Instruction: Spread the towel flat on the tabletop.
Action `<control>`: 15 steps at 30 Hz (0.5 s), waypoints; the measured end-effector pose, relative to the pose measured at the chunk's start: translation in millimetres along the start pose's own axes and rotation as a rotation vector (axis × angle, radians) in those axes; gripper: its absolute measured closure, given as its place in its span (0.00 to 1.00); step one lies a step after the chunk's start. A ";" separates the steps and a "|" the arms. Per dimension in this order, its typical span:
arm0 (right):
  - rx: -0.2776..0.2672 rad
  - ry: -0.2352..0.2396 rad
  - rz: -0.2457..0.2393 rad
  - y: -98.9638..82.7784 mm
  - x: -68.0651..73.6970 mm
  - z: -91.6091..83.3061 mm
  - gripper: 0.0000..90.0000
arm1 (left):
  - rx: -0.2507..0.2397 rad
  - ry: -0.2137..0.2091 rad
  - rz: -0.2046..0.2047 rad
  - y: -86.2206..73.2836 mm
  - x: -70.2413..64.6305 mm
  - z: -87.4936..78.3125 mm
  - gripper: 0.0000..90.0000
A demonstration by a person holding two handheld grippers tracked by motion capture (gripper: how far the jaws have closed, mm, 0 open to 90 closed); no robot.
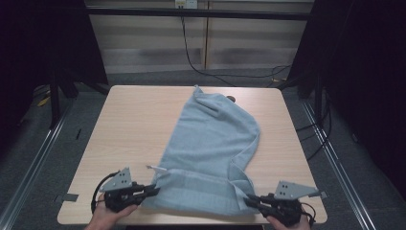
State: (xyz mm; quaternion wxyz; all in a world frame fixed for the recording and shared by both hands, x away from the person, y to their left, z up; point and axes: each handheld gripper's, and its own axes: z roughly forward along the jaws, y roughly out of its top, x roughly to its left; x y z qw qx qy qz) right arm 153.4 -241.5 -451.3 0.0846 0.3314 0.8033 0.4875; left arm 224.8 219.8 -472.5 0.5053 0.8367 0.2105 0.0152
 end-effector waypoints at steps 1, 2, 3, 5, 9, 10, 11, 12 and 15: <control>0.028 0.006 -0.001 -7.4 3.6 -0.5 0.92 | 0.018 -0.022 -0.006 -5.9 -3.4 -0.7 0.94; 0.053 0.030 0.007 -13.7 6.8 -1.2 0.88 | 0.036 -0.023 -0.001 -10.7 -7.9 -2.1 0.93; 0.076 0.056 0.009 -18.7 9.6 -2.5 0.85 | 0.044 -0.038 0.000 -13.7 -12.2 -3.8 0.93; 0.095 0.079 0.003 -22.4 14.0 -7.5 0.80 | 0.029 -0.054 0.009 -15.2 -17.9 -12.2 0.90; 0.044 0.101 0.034 -11.4 8.2 -21.7 0.72 | -0.060 -0.056 -0.012 -13.8 -18.8 -31.6 0.85; 0.036 0.088 0.038 -8.0 6.2 -24.1 0.71 | -0.087 -0.060 -0.036 -13.1 -15.9 -35.3 0.84; 0.033 0.069 0.039 -5.2 4.0 -25.0 0.70 | -0.101 -0.047 -0.050 -11.9 -11.4 -38.2 0.81; 0.028 0.055 0.039 -3.0 1.4 -24.1 0.69 | -0.121 -0.030 -0.066 -9.8 -6.2 -41.4 0.78; 0.008 0.004 0.044 3.0 -8.8 -15.6 0.67 | -0.135 0.007 -0.058 -2.2 6.2 -43.0 0.76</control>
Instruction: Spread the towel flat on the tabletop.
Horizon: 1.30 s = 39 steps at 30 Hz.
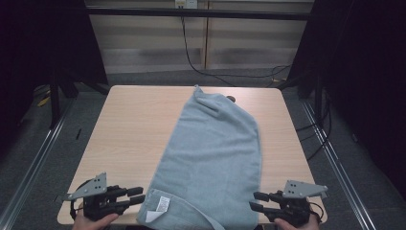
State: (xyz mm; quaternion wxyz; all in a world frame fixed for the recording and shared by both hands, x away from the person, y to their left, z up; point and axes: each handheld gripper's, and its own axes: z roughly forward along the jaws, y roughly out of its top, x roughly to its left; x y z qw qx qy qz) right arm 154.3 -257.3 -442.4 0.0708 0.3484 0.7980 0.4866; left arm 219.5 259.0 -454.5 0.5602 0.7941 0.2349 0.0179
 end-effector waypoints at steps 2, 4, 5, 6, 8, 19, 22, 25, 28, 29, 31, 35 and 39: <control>-0.005 -0.013 0.014 3.0 -7.2 6.3 0.66 | 0.016 0.029 0.003 7.1 13.5 8.5 0.75; 0.025 -0.066 0.006 5.9 -18.4 16.4 0.66 | 0.047 0.065 0.000 13.9 30.4 24.9 0.73; 0.039 -0.070 0.013 7.1 -24.8 22.5 0.66 | 0.074 0.045 -0.033 16.7 41.3 35.3 0.71; 0.053 -0.073 0.010 8.6 -31.4 28.9 0.65 | 0.095 0.072 -0.037 18.5 49.8 46.0 0.69; 0.075 -0.099 0.023 12.6 -44.5 42.7 0.65 | 0.166 0.092 -0.024 21.7 64.4 69.1 0.69; 0.171 -0.173 0.009 16.8 -71.4 91.8 0.51 | 0.313 0.165 0.126 12.7 70.0 123.6 0.78; 0.197 -0.200 -0.007 14.4 -70.5 96.0 0.49 | 0.301 0.175 0.150 8.1 62.1 119.8 0.95; 0.204 -0.225 -0.032 10.1 -67.8 100.4 0.50 | 0.302 0.136 0.093 5.5 62.1 112.1 0.96; 0.203 -0.231 -0.060 11.1 -63.3 103.4 0.69 | 0.299 0.110 0.058 1.0 61.1 101.8 0.96; 0.202 -0.213 -0.066 11.5 -61.3 104.4 0.78 | 0.298 0.108 0.052 -0.8 59.0 98.1 0.96; 0.205 -0.186 -0.081 12.5 -56.7 107.0 0.90 | 0.301 0.097 0.051 -3.6 53.0 91.0 0.96; 0.215 -0.128 -0.088 12.9 -45.6 108.9 0.94 | 0.287 0.075 0.043 -9.1 37.2 71.8 0.96; 0.231 -0.071 -0.098 7.8 -31.0 104.6 0.94 | 0.277 0.039 0.018 -18.4 22.4 53.8 0.96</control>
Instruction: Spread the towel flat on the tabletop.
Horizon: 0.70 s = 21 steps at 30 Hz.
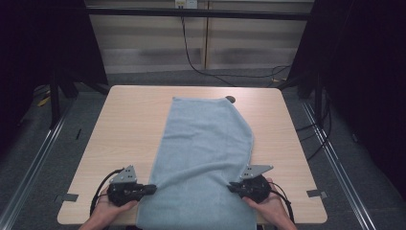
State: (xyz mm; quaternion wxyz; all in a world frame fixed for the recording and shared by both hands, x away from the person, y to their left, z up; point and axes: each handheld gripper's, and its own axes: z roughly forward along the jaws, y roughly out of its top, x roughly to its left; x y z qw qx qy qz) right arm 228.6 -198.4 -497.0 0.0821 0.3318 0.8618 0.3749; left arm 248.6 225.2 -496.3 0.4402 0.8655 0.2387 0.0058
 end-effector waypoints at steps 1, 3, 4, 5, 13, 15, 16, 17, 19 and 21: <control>0.005 0.008 -0.003 -1.5 4.8 -2.0 0.94 | 0.000 -0.009 0.001 -2.8 -3.7 -4.2 0.95; 0.002 0.034 -0.011 -4.8 13.4 -6.1 0.94 | -0.027 -0.043 -0.019 -7.3 -11.1 -11.4 0.95; 0.003 0.042 -0.018 -6.5 18.0 -8.4 0.93 | -0.034 -0.052 -0.021 -8.6 -13.2 -13.7 0.95; 0.001 0.044 -0.016 -8.0 21.7 -11.2 0.90 | -0.038 -0.064 -0.022 -9.4 -13.3 -15.2 0.93; -0.126 -0.003 0.067 3.2 -2.7 -32.4 0.74 | -0.106 0.002 -0.047 32.1 26.9 4.2 0.78; -0.133 -0.045 0.089 10.8 -18.4 -29.6 0.71 | -0.069 0.025 -0.048 47.4 41.6 22.0 0.74; -0.135 -0.066 0.101 14.2 -26.4 -27.2 0.70 | -0.056 0.058 -0.036 53.4 48.4 30.4 0.71; -0.137 -0.082 0.113 17.0 -34.7 -24.7 0.68 | -0.060 0.062 -0.060 57.6 55.9 38.7 0.69; -0.138 -0.121 0.142 20.7 -51.8 -19.0 0.66 | -0.040 0.103 -0.057 62.7 66.0 54.3 0.67; -0.127 -0.134 0.165 21.5 -62.4 -14.3 0.63 | -0.006 0.120 -0.049 60.1 69.4 63.2 0.67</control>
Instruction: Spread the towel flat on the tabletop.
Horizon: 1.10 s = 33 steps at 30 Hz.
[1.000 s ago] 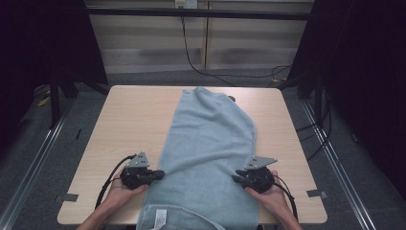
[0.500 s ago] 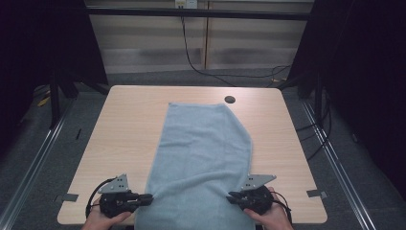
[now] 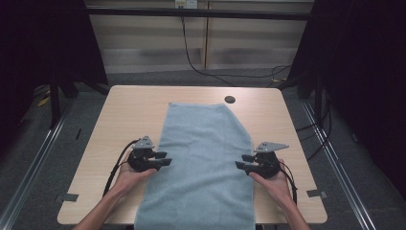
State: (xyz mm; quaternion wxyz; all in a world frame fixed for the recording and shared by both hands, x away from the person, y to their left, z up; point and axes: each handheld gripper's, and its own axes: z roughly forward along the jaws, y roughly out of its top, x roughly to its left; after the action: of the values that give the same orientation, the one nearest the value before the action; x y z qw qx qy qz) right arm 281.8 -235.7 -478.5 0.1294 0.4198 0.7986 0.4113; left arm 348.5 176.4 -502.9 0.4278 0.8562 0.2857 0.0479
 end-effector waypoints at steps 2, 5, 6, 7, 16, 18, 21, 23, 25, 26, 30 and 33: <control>0.023 -0.005 0.005 0.2 -6.2 7.9 0.62 | 0.016 0.037 0.050 -5.4 -3.1 0.7 0.77; 0.043 -0.021 -0.012 -0.3 -6.6 17.2 0.60 | 0.035 0.044 0.082 -10.8 -9.1 -7.5 0.91; 0.045 -0.017 -0.010 -0.3 -6.2 18.4 0.59 | 0.034 0.037 0.067 -14.9 -11.7 -11.5 0.93; 0.046 -0.017 -0.006 -0.2 -5.1 19.8 0.58 | 0.037 0.028 0.060 -19.1 -14.4 -16.5 0.95; 0.093 -0.005 -0.103 -3.3 18.0 37.6 0.71 | 0.041 -0.086 0.017 -50.6 -38.8 -56.5 0.89; 0.094 0.013 -0.127 -3.3 24.7 39.0 0.87 | -0.004 -0.076 -0.003 -44.2 -32.4 -56.9 0.76; 0.103 0.029 -0.160 -4.9 35.4 37.7 0.93 | -0.051 -0.016 -0.035 -28.8 -15.7 -47.2 0.65; 0.110 0.031 -0.174 -7.9 41.5 34.0 0.94 | -0.058 0.025 -0.054 -19.9 -3.0 -36.8 0.61; 0.103 0.048 -0.171 -14.0 46.1 28.0 0.94 | -0.051 0.059 -0.072 -16.0 7.1 -26.8 0.59; 0.101 0.059 -0.170 -17.4 47.6 24.5 0.94 | -0.039 0.074 -0.076 -16.1 10.1 -21.5 0.60; 0.116 0.081 -0.170 -32.3 55.5 5.1 0.95 | 0.001 0.049 -0.003 -22.3 -2.8 -19.6 0.82; 0.127 0.106 -0.151 -43.2 60.7 -8.6 0.96 | 0.011 0.004 0.016 -29.6 -16.8 -24.7 0.96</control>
State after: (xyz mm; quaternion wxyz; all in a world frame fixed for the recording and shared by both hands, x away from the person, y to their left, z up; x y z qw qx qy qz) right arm 215.4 -206.6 -497.8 0.0908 0.3437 0.8580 0.3707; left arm 313.2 198.8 -507.1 0.4221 0.8607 0.2800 0.0513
